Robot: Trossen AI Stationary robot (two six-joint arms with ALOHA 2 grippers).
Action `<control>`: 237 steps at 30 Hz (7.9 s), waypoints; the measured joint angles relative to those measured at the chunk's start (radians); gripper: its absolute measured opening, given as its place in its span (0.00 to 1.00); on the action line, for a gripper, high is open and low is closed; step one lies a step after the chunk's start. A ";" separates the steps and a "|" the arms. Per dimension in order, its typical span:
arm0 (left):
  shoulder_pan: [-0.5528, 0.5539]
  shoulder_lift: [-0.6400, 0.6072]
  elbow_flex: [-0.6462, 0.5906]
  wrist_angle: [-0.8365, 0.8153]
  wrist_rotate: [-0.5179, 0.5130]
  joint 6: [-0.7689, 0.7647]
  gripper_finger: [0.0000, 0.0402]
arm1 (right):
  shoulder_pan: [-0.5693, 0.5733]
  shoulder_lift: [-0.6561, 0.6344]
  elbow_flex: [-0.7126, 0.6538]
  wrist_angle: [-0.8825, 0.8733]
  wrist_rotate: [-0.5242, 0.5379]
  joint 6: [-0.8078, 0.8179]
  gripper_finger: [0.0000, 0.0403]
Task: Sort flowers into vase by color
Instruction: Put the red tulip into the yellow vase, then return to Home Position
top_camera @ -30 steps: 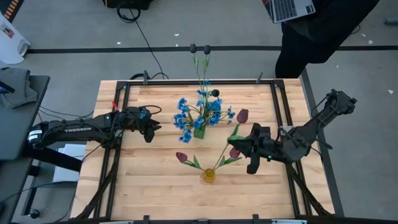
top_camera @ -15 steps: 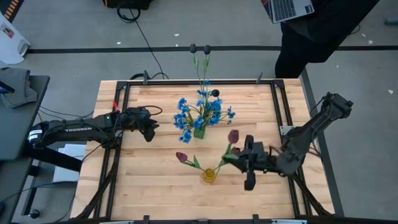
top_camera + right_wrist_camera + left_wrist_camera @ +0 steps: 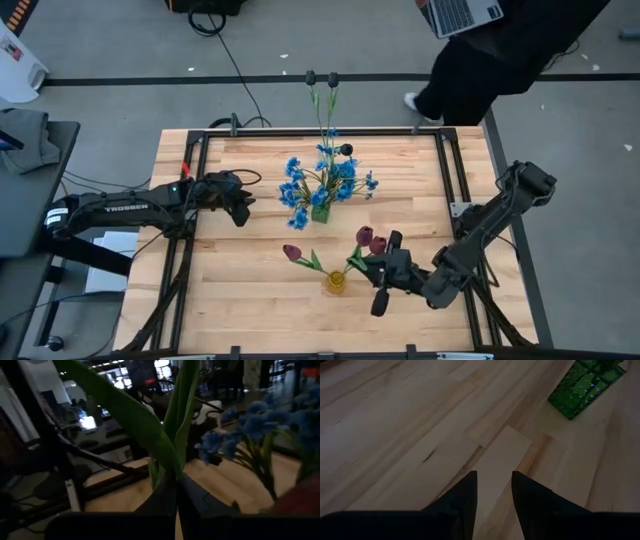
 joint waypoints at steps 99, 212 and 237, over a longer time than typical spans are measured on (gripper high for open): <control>0.000 0.000 0.000 -0.052 0.079 -0.001 0.32 | 0.023 0.047 0.000 -0.497 -0.684 0.521 0.55; -0.072 -0.470 -0.266 0.417 -0.046 0.242 0.32 | -0.652 -1.475 -1.010 -0.045 -0.727 -0.312 0.53; -0.072 -0.209 -0.266 0.290 0.101 0.008 0.32 | -0.655 -1.339 -1.009 -0.266 -0.797 -0.113 0.53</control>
